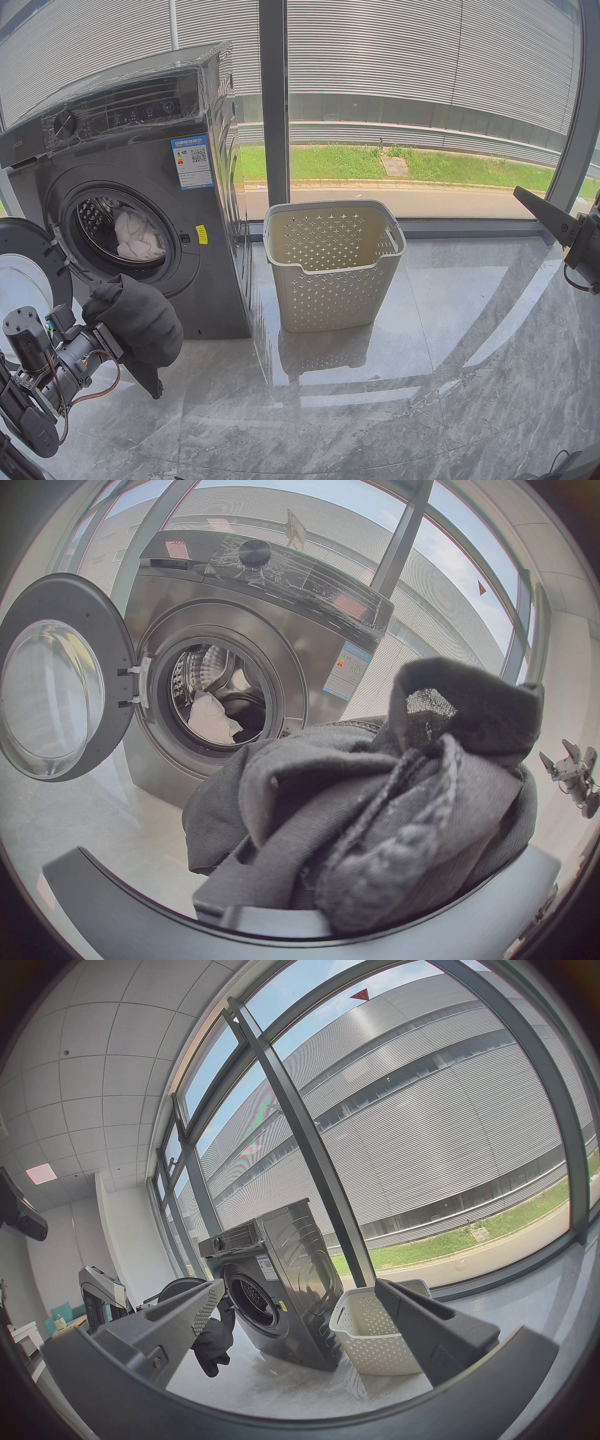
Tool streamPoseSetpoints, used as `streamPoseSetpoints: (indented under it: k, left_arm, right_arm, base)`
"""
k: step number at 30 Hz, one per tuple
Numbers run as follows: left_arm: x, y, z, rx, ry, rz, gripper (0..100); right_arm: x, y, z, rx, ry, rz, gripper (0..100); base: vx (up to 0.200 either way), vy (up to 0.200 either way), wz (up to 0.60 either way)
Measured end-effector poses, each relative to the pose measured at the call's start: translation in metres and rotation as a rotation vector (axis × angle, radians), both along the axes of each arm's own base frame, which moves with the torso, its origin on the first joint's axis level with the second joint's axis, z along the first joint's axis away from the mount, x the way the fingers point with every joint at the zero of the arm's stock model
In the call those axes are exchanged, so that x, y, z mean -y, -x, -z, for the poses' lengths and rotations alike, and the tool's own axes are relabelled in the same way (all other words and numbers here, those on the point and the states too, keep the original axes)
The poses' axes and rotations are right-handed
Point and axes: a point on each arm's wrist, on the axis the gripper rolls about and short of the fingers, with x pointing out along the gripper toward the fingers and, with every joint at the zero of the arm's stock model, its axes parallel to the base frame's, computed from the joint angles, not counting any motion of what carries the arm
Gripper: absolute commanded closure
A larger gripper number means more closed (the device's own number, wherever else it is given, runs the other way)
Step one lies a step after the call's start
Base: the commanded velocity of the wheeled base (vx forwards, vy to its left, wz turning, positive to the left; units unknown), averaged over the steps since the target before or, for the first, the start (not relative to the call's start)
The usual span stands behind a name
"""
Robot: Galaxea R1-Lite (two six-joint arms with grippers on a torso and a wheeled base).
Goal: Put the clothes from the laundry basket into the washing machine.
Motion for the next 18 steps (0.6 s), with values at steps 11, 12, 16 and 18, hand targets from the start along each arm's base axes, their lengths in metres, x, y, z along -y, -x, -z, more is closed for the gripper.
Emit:
streamPoseSetpoints:
  k: [11, 12, 16, 18]
  left_arm:
    - [-0.0004, 0.0011, -0.0007, 0.003, 0.000, -0.003, 100]
    - [-0.0004, 0.0012, -0.0008, 0.004, 0.000, -0.003, 100]
    - [-0.0006, 0.0013, -0.0007, 0.003, 0.000, -0.007, 100]
    - [-0.0007, 0.0013, -0.0008, 0.003, -0.001, -0.008, 100]
  right_arm:
    - [0.0003, 0.0017, -0.0010, 0.005, -0.003, 0.000, 0]
    - [0.0003, 0.0017, -0.0010, 0.005, -0.003, 0.000, 0]
    - [0.0003, 0.0017, -0.0008, 0.003, -0.004, -0.001, 0]
    - [0.0003, 0.0017, -0.0008, 0.002, -0.005, -0.001, 0]
  base:
    - [0.000, 0.200, 0.00]
    - [0.000, 0.200, 0.00]
    - [0.000, 0.200, 0.00]
    - [0.000, 0.200, 0.00]
